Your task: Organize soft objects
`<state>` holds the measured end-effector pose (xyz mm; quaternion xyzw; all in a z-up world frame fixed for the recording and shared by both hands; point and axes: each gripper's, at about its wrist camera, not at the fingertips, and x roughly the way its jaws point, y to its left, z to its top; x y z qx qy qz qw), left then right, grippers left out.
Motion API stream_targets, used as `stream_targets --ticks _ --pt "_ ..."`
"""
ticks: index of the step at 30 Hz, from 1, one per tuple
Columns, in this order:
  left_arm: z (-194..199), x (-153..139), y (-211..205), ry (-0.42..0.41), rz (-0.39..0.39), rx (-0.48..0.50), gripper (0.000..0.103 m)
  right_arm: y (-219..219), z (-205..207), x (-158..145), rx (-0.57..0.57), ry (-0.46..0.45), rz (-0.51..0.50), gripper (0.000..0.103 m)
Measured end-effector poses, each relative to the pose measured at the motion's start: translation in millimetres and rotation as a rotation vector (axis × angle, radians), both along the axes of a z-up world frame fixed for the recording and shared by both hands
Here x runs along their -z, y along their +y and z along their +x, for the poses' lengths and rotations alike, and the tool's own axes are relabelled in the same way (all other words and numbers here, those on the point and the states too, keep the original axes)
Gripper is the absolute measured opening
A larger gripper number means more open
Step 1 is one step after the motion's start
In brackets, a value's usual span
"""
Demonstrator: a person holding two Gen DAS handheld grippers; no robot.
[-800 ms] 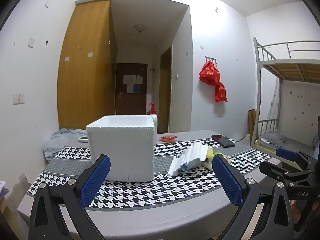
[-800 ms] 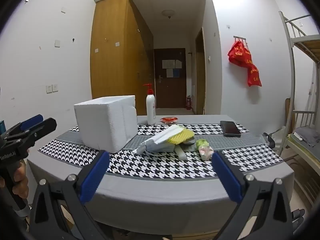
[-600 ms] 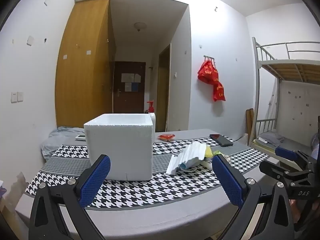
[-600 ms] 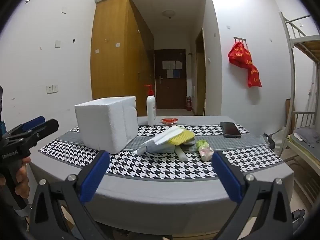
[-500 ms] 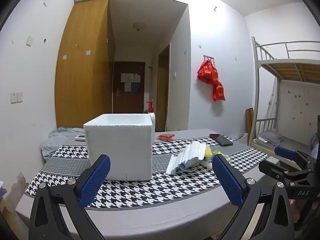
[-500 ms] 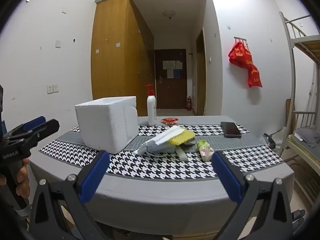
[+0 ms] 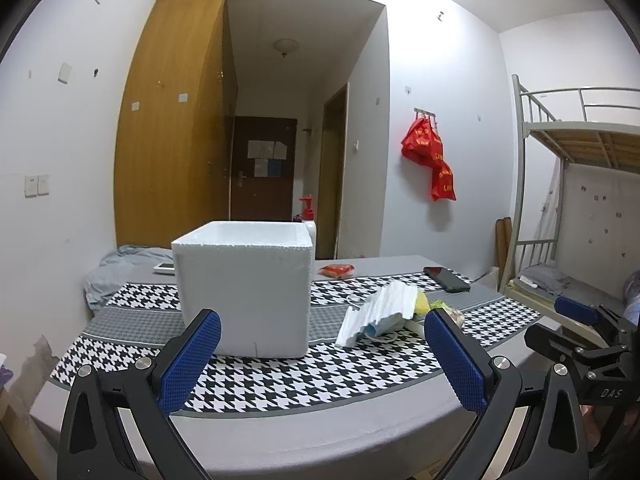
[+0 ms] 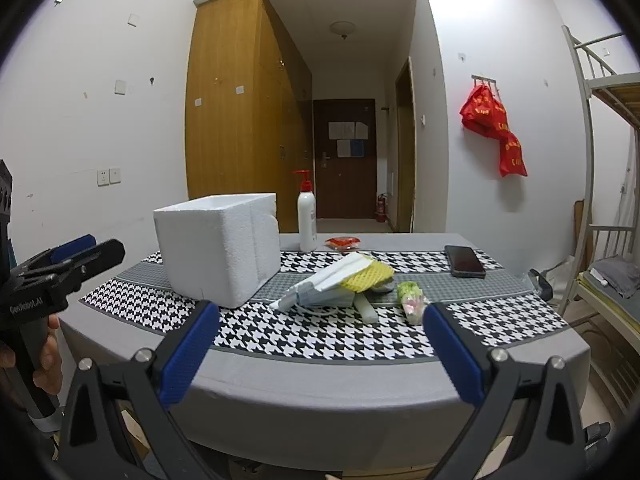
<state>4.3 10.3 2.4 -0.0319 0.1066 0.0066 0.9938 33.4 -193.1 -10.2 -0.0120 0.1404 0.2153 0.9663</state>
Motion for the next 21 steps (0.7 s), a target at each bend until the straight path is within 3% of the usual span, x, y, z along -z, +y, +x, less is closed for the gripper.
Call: stream_targets --ticks 21 --pt "6.1 1.7 0.1 -0.003 0.015 -0.018 0.102 0.5 1.6 -0.5 -0.007 0.004 0.002 0.103"
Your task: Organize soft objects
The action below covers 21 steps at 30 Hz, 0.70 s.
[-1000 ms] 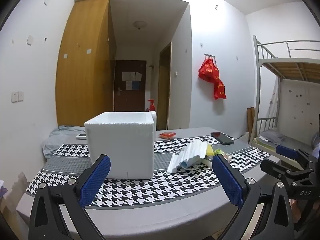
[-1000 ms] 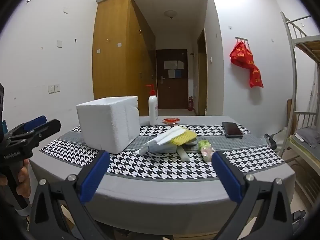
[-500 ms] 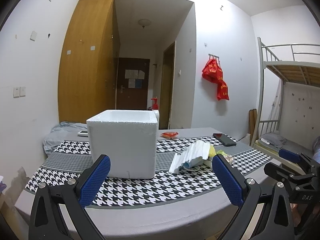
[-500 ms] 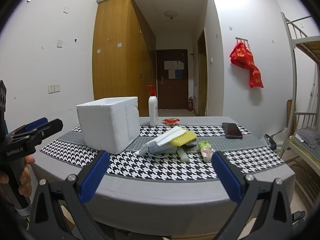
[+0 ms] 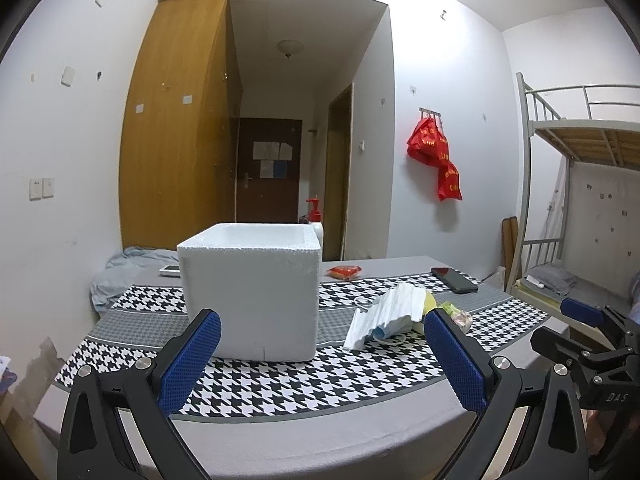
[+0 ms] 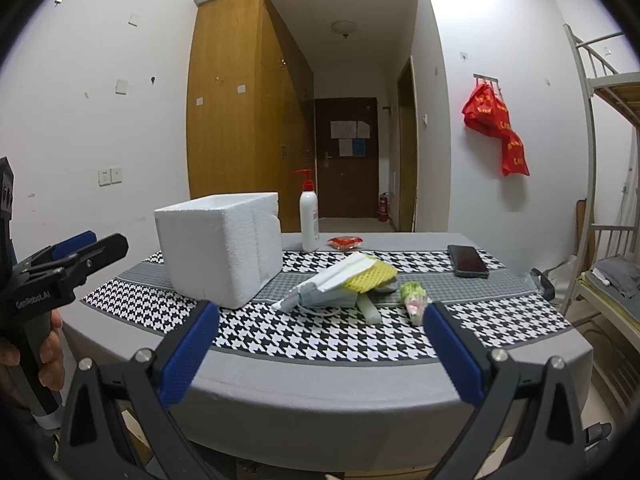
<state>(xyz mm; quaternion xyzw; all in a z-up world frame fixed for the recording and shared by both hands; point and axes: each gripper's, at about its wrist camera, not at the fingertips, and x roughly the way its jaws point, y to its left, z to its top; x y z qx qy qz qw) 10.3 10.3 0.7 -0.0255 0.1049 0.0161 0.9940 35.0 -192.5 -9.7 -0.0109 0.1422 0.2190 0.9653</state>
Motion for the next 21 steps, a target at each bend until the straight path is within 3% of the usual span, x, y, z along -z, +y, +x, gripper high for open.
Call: stream_targets --ticks 21 --pt "11 -1 -2 0.014 -0.006 0.002 0.102 -3 8 -1 0.008 0.013 0.001 0.103"
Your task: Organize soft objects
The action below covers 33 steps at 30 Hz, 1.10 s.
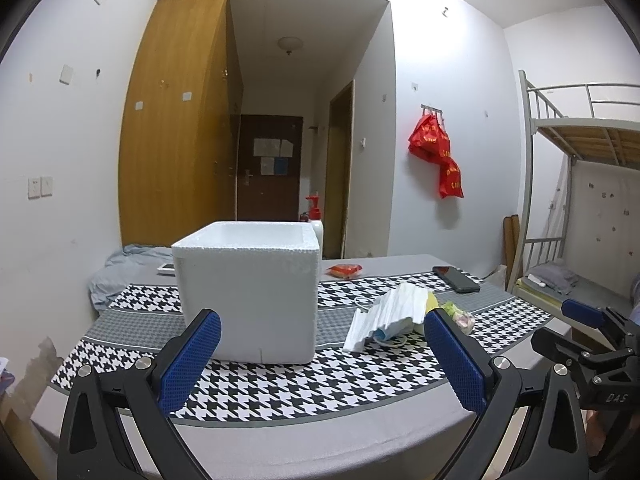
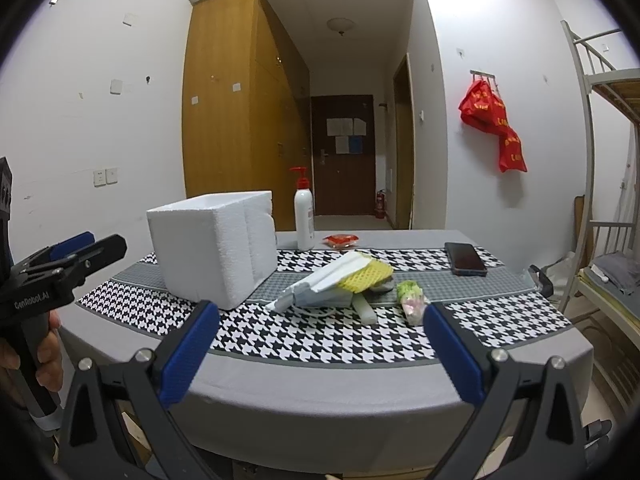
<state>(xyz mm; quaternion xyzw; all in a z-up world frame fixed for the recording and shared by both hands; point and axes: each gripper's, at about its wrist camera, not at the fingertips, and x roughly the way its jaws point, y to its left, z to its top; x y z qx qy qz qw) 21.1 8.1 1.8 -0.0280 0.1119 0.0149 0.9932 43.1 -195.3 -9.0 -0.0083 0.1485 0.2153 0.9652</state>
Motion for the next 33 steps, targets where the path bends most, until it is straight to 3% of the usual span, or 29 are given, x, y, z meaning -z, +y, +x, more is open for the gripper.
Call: stream_targets --ticks 20,33 --pt "60 12 -17 0.118 0.034 0.105 0.102 -5 53 7 0.045 0.073 -0.018 0.103" --pt "100 27 -42 0.194 0.075 0.203 0.102 -17 92 30 0.102 0.162 -0.043 0.103"
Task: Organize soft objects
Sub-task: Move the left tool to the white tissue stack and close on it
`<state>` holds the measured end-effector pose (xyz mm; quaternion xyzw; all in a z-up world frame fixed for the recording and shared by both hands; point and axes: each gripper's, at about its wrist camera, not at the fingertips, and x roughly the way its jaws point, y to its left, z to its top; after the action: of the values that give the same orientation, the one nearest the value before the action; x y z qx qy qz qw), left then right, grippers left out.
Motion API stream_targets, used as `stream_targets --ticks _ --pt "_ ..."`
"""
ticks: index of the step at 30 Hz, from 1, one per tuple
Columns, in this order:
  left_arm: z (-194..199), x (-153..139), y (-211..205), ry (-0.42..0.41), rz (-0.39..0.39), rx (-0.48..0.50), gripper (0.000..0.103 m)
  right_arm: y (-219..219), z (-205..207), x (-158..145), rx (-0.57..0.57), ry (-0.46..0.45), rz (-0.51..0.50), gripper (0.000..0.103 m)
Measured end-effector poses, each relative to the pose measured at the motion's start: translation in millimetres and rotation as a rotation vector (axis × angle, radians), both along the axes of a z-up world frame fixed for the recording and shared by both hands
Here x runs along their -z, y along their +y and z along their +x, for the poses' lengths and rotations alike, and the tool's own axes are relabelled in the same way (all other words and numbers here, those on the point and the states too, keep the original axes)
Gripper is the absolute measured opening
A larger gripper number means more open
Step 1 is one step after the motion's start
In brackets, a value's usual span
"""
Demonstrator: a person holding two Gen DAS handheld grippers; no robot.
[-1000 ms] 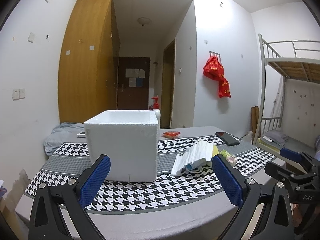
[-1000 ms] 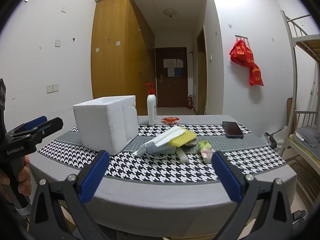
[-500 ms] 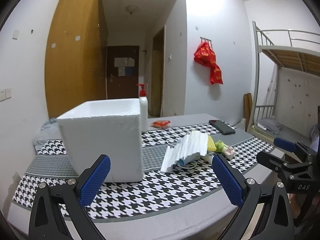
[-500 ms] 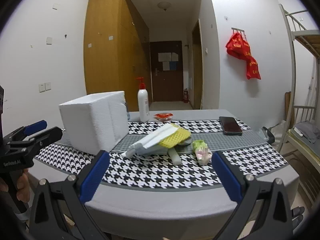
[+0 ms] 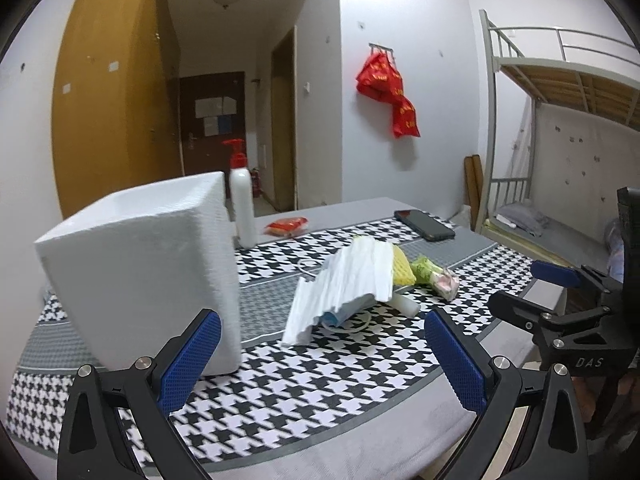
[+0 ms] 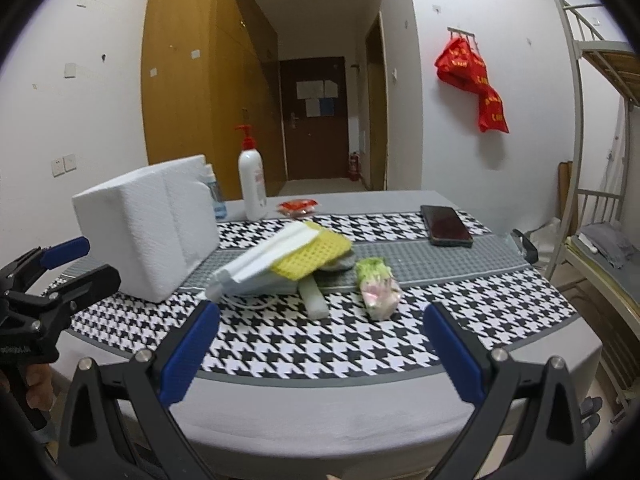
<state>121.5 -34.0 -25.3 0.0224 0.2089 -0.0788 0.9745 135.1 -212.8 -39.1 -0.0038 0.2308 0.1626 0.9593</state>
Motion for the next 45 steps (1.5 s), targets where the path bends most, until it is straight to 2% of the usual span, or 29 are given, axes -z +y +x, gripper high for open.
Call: stream_targets --ticks 10,19,28,37,40,42,45 --pt "29 7 -22 0.037 0.038 0.054 0.102 -16 34 16 0.026 0.074 0.029 0.103" --pt "58 12 -38 0.075 0.089 0.059 0.102 -21 52 22 0.028 0.089 0.005 0.103" --pt "83 19 -45 0.118 0.12 0.043 0.102 -31 66 32 0.031 0.113 0.028 0.103" --pt "99 27 -47 0.152 0.141 0.012 0.082 -36 74 39 0.019 0.131 0.049 0.103" --pt "102 28 -46 0.159 0.143 0.002 0.071 -37 76 41 0.014 0.139 0.054 0.103" --pt "103 29 -45 0.162 0.137 0.0 0.055 -36 76 41 0.011 0.14 0.055 0.103" --pt "107 29 -43 0.167 0.126 -0.001 0.045 -36 77 42 0.01 0.142 0.058 0.103"
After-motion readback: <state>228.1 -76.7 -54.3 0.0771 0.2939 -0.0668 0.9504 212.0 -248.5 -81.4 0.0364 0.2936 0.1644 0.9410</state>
